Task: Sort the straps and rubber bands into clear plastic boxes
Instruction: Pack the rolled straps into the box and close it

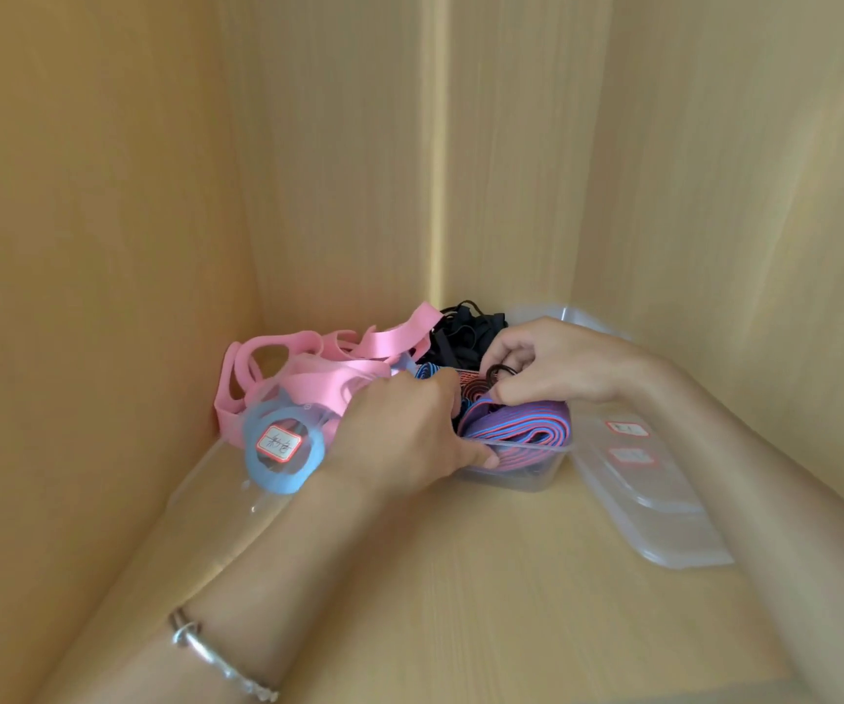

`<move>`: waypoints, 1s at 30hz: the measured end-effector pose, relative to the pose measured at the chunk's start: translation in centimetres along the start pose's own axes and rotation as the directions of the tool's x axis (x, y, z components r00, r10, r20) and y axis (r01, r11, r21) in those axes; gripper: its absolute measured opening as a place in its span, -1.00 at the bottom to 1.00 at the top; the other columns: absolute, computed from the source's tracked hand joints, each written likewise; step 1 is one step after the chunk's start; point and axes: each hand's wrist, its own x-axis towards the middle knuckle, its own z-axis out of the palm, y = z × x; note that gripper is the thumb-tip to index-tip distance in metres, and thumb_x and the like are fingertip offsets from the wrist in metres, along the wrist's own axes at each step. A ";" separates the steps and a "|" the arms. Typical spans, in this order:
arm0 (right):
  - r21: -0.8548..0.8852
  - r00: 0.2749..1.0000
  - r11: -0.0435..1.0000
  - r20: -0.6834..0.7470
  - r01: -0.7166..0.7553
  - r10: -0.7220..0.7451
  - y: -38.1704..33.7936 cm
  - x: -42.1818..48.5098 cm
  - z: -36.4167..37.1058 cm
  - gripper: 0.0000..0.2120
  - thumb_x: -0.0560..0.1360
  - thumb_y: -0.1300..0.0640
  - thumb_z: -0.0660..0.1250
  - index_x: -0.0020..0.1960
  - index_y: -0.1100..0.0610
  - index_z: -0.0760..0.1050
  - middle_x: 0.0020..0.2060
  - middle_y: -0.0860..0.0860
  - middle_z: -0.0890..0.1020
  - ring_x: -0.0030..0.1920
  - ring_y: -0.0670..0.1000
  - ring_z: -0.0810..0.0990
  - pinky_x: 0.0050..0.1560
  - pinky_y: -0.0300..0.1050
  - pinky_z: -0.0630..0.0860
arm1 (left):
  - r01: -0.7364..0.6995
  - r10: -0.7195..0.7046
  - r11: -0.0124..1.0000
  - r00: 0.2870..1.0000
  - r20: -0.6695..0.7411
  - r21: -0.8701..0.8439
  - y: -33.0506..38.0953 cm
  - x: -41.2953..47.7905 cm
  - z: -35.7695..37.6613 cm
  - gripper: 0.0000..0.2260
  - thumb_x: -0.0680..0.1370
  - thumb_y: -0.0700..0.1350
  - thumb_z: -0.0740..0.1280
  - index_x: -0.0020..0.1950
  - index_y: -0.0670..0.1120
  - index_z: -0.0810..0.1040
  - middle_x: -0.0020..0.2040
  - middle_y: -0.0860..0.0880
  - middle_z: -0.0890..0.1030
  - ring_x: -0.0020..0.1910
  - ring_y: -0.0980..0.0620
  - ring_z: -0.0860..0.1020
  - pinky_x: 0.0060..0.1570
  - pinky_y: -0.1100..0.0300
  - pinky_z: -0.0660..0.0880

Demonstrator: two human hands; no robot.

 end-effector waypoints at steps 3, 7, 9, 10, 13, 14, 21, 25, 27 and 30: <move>-0.063 0.998 0.996 -0.023 0.057 -0.058 0.3 0.3 -0.4 -0.78 0.39 0.23 0.37 0.01 0.06 0.62 -0.37 -0.14 0.56 -0.40 -0.17 0.44 -0.31 -0.28 0.38 | 0.011 -0.010 1.000 0.999 -0.043 0.020 0.4 0.3 0.5 -0.46 0.34 0.33 0.40 0.05 -0.04 0.38 -0.06 -0.01 0.57 -0.03 -0.10 0.54 -0.05 0.07 0.44; -0.039 0.987 0.989 -0.064 0.145 -0.148 0.5 0.7 -0.5 -0.72 0.41 0.24 0.35 0.09 0.09 0.63 -0.28 -0.05 0.57 -0.31 -0.11 0.41 -0.21 -0.20 0.37 | 0.017 -0.018 1.000 1.000 -0.023 -0.013 0.4 0.6 0.8 -0.41 0.35 0.33 0.40 0.22 0.04 0.35 0.03 0.03 0.59 0.07 -0.08 0.53 -0.09 0.10 0.33; -0.022 0.985 0.987 -0.062 0.162 -0.163 0.8 0.7 -0.3 -0.71 0.43 0.23 0.34 0.13 0.05 0.62 -0.30 -0.08 0.57 -0.33 -0.14 0.41 -0.23 -0.26 0.38 | 0.032 -0.032 0.997 0.999 0.004 -0.074 0.1 0.6 1.0 -0.38 0.33 0.32 0.41 0.27 0.08 0.34 0.03 0.04 0.60 0.09 -0.06 0.53 -0.12 0.11 0.30; -0.023 0.985 0.986 -0.060 0.164 -0.165 0.9 0.6 -0.1 -0.68 0.44 0.21 0.35 0.16 0.00 0.61 -0.31 -0.10 0.57 -0.34 -0.16 0.42 -0.24 -0.30 0.39 | 0.037 -0.037 0.995 0.999 0.000 -0.096 0.1 0.5 1.1 -0.36 0.32 0.33 0.41 0.29 0.10 0.34 0.03 0.05 0.61 0.09 -0.05 0.53 -0.13 0.12 0.30; -0.024 0.980 0.983 -0.066 0.184 -0.186 1.3 0.4 0.1 -0.59 0.44 0.17 0.35 0.25 -0.12 0.55 -0.21 0.00 0.63 -0.27 -0.16 0.45 -0.14 -0.25 0.43 | 0.021 -0.024 0.995 0.999 -0.031 -0.095 0.0 0.6 1.2 -0.35 0.32 0.35 0.39 0.34 0.19 0.34 0.04 0.06 0.62 0.11 -0.03 0.53 -0.12 0.13 0.32; 0.000 0.977 0.980 -0.081 0.198 -0.198 1.5 0.4 0.1 -0.60 0.44 0.18 0.37 0.23 -0.12 0.55 -0.21 -0.01 0.64 -0.27 -0.17 0.46 -0.14 -0.26 0.42 | 0.015 -0.018 0.996 0.999 -0.037 -0.092 0.1 0.6 1.2 -0.37 0.33 0.36 0.39 0.35 0.23 0.35 0.03 0.07 0.62 0.10 -0.02 0.53 -0.14 0.14 0.31; -0.005 0.955 0.972 -0.182 0.237 -0.234 1.8 0.7 0.0 -0.87 0.41 0.13 0.46 -0.06 -0.01 0.63 -0.18 -0.10 0.69 -0.16 -0.12 0.63 -0.05 -0.19 0.54 | -0.011 0.006 0.998 0.998 -0.069 -0.066 0.4 0.2 1.1 -0.46 0.37 0.36 0.35 0.32 0.28 0.41 -0.04 0.08 0.64 0.05 -0.03 0.54 -0.18 0.15 0.29; -0.097 0.942 0.958 -0.180 0.270 -0.283 1.3 0.7 0.0 -0.91 0.47 0.12 0.40 -0.14 0.05 0.70 -0.18 -0.04 0.67 -0.14 -0.02 0.61 -0.03 -0.01 0.53 | -0.016 0.013 0.999 0.996 -0.084 -0.039 0.3 0.2 1.3 -0.48 0.38 0.37 0.32 0.30 0.26 0.44 -0.02 0.07 0.64 0.08 -0.04 0.54 -0.06 0.14 0.38; -0.100 0.962 0.969 -0.133 0.226 -0.238 1.1 0.4 0.0 -0.89 0.47 0.06 0.41 -0.14 0.06 0.70 -0.25 -0.03 0.66 -0.25 -0.11 0.56 -0.12 -0.11 0.48 | -0.013 0.010 0.999 0.997 -0.076 -0.048 0.5 0.2 1.2 -0.48 0.39 0.36 0.32 0.32 0.28 0.41 -0.03 0.08 0.63 0.07 -0.03 0.53 -0.11 0.14 0.33; -0.104 0.989 0.985 -0.048 0.137 -0.142 1.1 -0.1 0.0 -0.88 0.46 0.00 0.43 -0.17 0.02 0.66 -0.32 -0.07 0.66 -0.33 -0.14 0.53 -0.21 -0.15 0.46 | -0.005 0.001 0.998 0.998 -0.065 -0.055 0.6 0.1 1.0 -0.47 0.39 0.36 0.33 0.34 0.29 0.40 -0.07 0.08 0.62 0.04 -0.01 0.53 -0.18 0.16 0.25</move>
